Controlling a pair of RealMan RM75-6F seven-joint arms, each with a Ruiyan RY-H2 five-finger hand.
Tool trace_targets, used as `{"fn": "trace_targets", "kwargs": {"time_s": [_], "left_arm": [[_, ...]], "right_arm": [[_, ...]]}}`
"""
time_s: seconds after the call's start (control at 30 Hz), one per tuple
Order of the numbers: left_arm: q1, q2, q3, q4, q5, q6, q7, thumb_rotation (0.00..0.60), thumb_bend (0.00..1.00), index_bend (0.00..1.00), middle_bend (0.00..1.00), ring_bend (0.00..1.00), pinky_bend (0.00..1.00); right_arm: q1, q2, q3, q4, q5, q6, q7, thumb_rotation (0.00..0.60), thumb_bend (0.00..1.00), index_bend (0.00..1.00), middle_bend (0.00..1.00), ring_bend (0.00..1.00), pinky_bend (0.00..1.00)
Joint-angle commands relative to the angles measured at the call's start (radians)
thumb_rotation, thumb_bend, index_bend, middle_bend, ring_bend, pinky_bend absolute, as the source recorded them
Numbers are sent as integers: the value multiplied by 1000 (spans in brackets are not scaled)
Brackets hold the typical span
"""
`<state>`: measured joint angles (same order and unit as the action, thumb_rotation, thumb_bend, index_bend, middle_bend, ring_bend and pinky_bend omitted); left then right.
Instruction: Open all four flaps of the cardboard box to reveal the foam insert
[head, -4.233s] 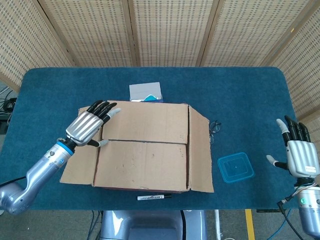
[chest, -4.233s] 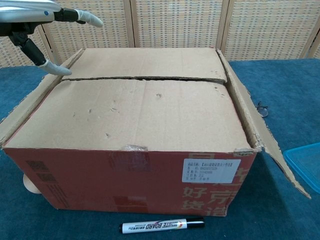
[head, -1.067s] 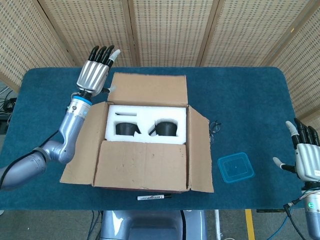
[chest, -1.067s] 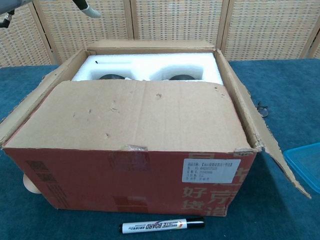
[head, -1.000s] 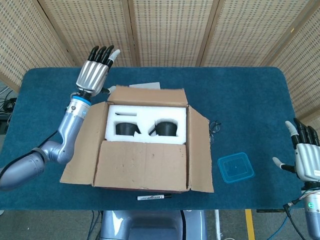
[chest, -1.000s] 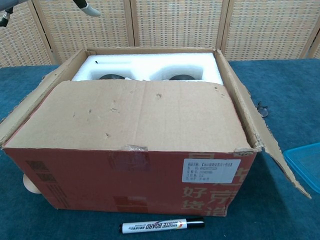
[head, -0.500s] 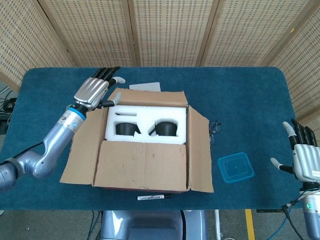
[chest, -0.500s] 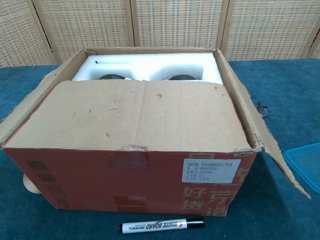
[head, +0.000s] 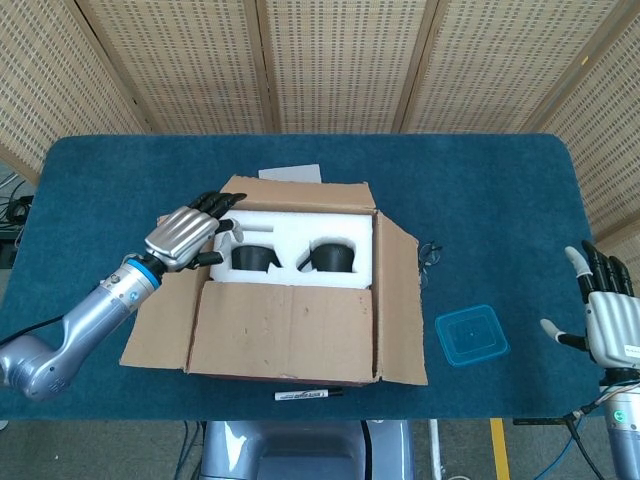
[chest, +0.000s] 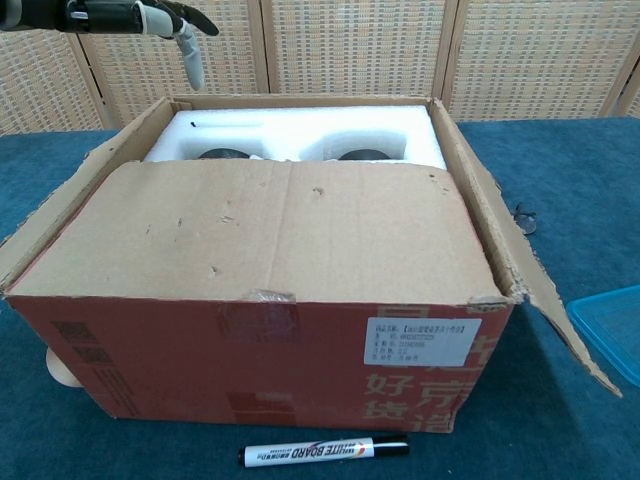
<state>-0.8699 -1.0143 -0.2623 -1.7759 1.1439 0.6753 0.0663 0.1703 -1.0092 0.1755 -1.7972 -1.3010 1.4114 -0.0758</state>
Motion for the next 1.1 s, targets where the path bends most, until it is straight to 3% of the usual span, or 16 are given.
{"fn": "trace_targets", "kwargs": {"time_s": [0.03,0.57,1.1], "left_arm": [[24,-2,19,-19,60,19,-41,0,754,424,2,0,0],[46,-26,99,-30,136,23,-70,0,686,424,2,0,0],[47,-58,117,-3,116,35,-89,0,657,424,2,0,0]], "right_arm": [[1,0,-1,-2,-1,-2,0,600,182,0,0,0,0],[-2,-1,-3,1,-1,-4,7,600,182,0,0,0,0],[-1,-3,-1,3,7,-8,2,600,181,0,0,0,0]]}}
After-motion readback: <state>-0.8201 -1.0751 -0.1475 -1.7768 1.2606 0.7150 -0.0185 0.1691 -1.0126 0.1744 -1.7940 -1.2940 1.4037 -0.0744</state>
